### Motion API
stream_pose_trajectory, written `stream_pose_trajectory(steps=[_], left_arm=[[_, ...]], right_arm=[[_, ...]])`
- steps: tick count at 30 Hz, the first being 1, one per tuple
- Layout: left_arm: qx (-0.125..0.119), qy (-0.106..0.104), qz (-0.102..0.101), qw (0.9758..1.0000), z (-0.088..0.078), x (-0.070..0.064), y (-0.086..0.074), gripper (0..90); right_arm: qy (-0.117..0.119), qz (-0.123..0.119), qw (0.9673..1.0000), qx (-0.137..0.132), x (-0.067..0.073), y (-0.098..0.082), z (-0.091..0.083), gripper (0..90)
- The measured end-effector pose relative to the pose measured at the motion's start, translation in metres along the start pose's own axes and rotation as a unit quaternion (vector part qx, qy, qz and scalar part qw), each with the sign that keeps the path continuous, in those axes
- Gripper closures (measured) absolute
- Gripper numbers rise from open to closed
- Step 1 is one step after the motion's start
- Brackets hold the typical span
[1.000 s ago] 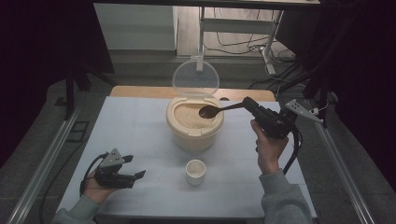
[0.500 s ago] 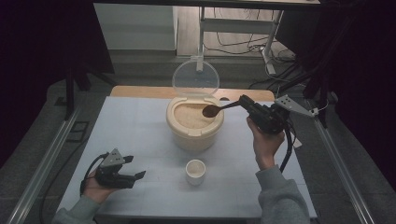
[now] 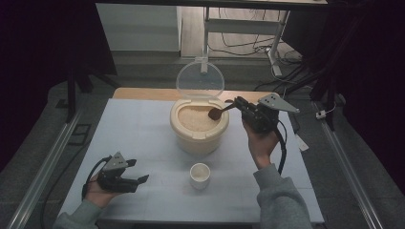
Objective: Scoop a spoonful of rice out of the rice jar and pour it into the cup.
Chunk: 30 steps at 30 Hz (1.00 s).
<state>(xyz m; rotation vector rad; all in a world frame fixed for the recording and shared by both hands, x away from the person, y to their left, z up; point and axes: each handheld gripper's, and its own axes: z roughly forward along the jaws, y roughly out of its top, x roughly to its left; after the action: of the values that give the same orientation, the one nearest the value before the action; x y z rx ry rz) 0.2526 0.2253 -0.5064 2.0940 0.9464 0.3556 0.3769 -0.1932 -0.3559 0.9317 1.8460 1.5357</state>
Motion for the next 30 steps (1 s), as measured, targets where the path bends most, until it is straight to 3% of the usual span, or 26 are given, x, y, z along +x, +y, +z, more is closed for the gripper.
stream_pose_trajectory(steps=[2,6,14,19,20,21,22,24,30], left_arm=[[0.0,0.0,0.001,1.0,0.0,0.0,0.0,22.4],[0.001,0.0,0.002,1.0,0.0,-0.001,0.0,22.4],[0.002,-0.001,0.003,1.0,0.001,-0.001,0.0,22.4],[0.002,-0.001,0.004,1.0,0.001,-0.001,0.0,22.4],[0.003,-0.001,0.005,1.0,0.001,-0.001,0.0,22.4],[0.003,-0.001,0.005,1.0,0.001,-0.001,0.0,22.4],[0.003,-0.001,0.005,1.0,0.001,-0.001,0.0,22.4],[0.003,-0.001,0.004,1.0,0.001,-0.001,0.0,22.4],[0.002,-0.001,0.004,1.0,0.001,0.0,0.0,22.4]], right_arm=[[0.004,0.006,0.9999,0.01,0.002,-0.003,0.004,83.0],[0.014,0.041,0.9988,0.023,0.0,-0.011,0.009,83.0],[0.027,0.125,0.9915,0.025,-0.018,-0.024,0.011,83.1],[0.038,0.181,0.9823,0.026,-0.026,-0.034,0.014,83.1],[0.044,0.201,0.9783,0.026,-0.028,-0.037,0.015,83.0],[0.045,0.21,0.9763,0.027,-0.029,-0.038,0.016,83.0],[0.045,0.21,0.9763,0.027,-0.029,-0.038,0.016,83.0],[0.051,0.235,0.9702,0.028,-0.032,-0.041,0.017,82.9],[0.056,0.286,0.9562,0.026,-0.038,-0.046,0.018,82.9]])
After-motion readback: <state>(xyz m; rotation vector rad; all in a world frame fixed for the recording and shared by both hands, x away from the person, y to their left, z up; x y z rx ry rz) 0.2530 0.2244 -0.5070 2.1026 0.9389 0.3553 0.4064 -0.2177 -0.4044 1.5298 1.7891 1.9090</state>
